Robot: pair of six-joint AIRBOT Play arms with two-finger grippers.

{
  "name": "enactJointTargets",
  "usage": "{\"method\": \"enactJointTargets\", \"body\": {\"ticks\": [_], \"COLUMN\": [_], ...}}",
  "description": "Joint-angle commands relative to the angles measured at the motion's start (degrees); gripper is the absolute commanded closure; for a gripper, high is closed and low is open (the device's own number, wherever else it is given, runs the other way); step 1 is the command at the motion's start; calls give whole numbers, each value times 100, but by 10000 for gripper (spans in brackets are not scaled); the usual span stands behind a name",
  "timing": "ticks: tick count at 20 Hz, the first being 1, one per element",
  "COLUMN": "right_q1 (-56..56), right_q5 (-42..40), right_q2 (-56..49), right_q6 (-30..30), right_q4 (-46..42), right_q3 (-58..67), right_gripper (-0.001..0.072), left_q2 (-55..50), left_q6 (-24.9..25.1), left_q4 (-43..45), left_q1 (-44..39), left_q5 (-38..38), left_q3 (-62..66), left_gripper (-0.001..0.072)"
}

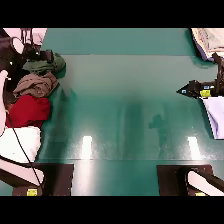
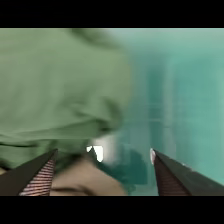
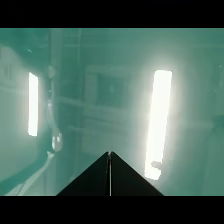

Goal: Fold the shirts.

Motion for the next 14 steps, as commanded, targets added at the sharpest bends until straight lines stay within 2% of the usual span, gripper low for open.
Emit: {"method": "enactJointTargets", "body": {"ticks": [1, 8, 9, 11, 12, 14], "right_q1": [7, 17, 17, 17, 17, 15], "right_q5": [227, 295, 295, 295, 295, 267], "right_q2": [0, 2, 2, 2, 2, 2], "right_q6": [39, 210, 236, 251, 251, 251], "right_q4": [4, 42, 42, 42, 39, 39], "right_q3": [-2, -4, -2, -2, -2, -2], "right_gripper": [694, 694, 694, 694, 694, 694], "left_q2": [-664, -1198, -1202, -1200, -1187, -1154], "left_q6": [-31, -28, -28, -28, -31, -28], "left_q4": [140, 175, 151, 144, 125, -20], "left_q1": [286, 284, 284, 284, 284, 271], "left_q5": [673, 1241, 1290, 1292, 1191, 645], "left_q3": [7, 190, 192, 197, 240, 623], "left_gripper": [-11, -10, 113, 622, 677, 679]}}
